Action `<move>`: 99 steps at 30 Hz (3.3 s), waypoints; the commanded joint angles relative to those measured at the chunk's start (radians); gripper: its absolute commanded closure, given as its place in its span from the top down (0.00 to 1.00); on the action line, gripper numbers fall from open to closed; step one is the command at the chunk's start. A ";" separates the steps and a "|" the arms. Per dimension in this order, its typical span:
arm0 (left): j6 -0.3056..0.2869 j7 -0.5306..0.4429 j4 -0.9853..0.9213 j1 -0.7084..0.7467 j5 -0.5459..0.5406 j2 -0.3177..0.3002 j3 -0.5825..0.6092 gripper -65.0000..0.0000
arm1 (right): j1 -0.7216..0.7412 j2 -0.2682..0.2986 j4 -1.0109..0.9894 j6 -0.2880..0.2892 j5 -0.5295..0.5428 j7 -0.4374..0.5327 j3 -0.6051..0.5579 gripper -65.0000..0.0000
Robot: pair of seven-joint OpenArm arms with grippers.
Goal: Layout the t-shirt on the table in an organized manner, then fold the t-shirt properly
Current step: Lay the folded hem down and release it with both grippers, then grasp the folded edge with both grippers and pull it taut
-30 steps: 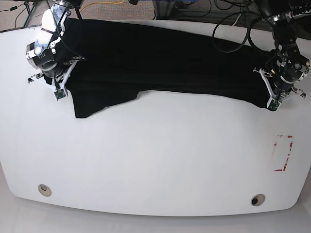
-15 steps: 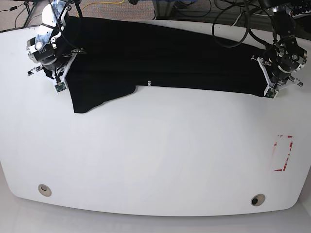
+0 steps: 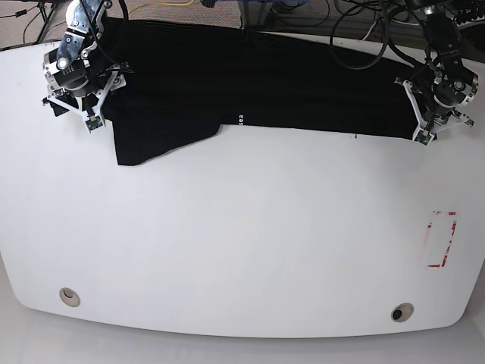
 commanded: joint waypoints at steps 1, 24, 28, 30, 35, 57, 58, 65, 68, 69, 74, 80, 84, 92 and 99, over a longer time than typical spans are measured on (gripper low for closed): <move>0.009 0.001 0.019 -0.006 0.004 -0.018 -0.003 0.09 | 0.011 0.016 0.022 -0.005 -0.005 0.005 0.043 0.78; 0.009 0.054 0.133 -0.003 0.001 -0.015 -0.009 0.58 | 0.048 0.027 0.027 -0.005 0.143 -0.038 0.147 0.78; 0.009 0.066 0.168 -0.008 0.001 -0.013 -0.009 0.58 | 0.035 0.024 0.027 -0.005 0.164 -0.110 0.155 0.77; 0.009 0.066 0.174 -0.008 0.001 -0.013 -0.009 0.58 | 0.020 0.024 0.027 -0.005 0.172 -0.119 0.156 0.77; 0.009 0.066 0.174 -0.024 0.001 -0.008 -0.008 0.58 | -0.015 0.024 0.027 -0.005 0.244 -0.119 0.150 0.77; 0.009 0.064 0.173 -0.058 0.000 0.016 -0.005 0.58 | -0.009 0.047 0.022 -0.005 0.695 -0.125 0.156 0.77; 0.009 0.064 0.173 -0.058 -0.003 0.016 -0.005 0.58 | -0.008 0.052 0.022 -0.005 0.703 -0.125 0.156 0.77; 0.009 0.072 0.173 -0.057 -0.131 0.065 -0.011 0.58 | -0.001 0.052 0.024 -0.005 0.738 -0.125 0.183 0.65; 0.009 0.107 0.171 -0.052 -0.185 0.094 -0.026 0.58 | -0.021 0.050 0.021 -0.005 0.758 -0.125 0.201 0.42; 0.009 0.120 0.170 -0.051 -0.200 0.110 -0.038 0.58 | -0.031 0.050 0.021 -0.005 0.759 -0.125 0.204 0.32; 0.009 0.123 0.156 -0.023 -0.214 0.159 -0.061 0.42 | -0.049 0.048 0.019 -0.005 0.706 -0.121 0.209 0.01; 0.009 0.124 0.076 0.003 -0.214 0.156 -0.066 0.12 | -0.077 0.042 -0.028 -0.005 0.566 -0.061 0.184 0.04; 0.009 0.123 0.024 0.025 -0.214 0.130 -0.066 0.07 | -0.081 0.044 -0.116 -0.005 0.492 0.013 0.141 0.06; 0.009 0.087 -0.048 0.029 -0.215 0.084 -0.066 0.07 | -0.049 0.050 -0.274 -0.005 0.405 0.143 0.126 0.06; 0.009 0.043 -0.111 -0.014 -0.211 0.078 -0.060 0.07 | 0.052 0.073 -0.452 -0.005 0.308 0.243 0.126 0.06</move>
